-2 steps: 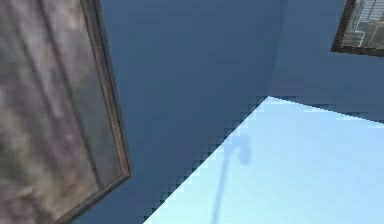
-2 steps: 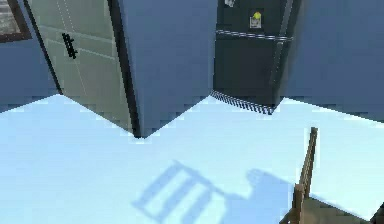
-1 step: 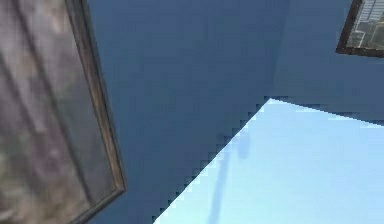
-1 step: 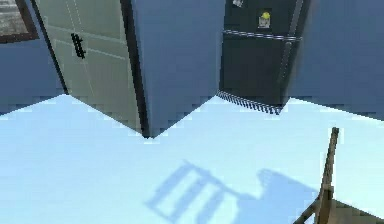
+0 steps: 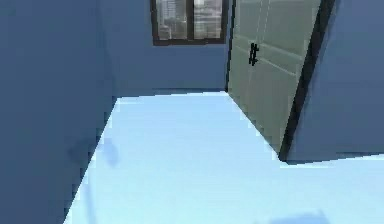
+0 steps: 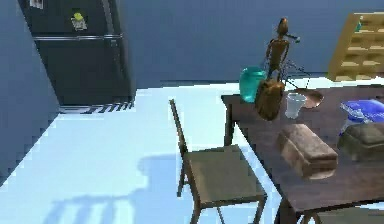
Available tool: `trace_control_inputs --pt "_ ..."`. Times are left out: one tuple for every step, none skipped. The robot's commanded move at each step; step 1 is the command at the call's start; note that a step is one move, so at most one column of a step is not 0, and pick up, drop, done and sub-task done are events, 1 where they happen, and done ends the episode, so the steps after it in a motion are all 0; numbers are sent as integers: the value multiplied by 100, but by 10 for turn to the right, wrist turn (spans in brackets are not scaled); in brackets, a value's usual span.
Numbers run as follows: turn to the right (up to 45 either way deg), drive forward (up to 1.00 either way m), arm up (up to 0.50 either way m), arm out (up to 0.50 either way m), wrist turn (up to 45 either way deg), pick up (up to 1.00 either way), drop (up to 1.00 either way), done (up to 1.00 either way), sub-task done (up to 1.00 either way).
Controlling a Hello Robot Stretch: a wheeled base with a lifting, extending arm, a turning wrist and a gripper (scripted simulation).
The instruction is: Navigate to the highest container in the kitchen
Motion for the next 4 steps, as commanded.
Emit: trace_control_inputs --pt "390 0 0 0 0 0 0 0 0" --pt "0 65 0 0 0 0 0 0 0" --pt "390 0 0 0 0 0 0 0 0" --pt "0 85 0 0 0 0 0 0 0"
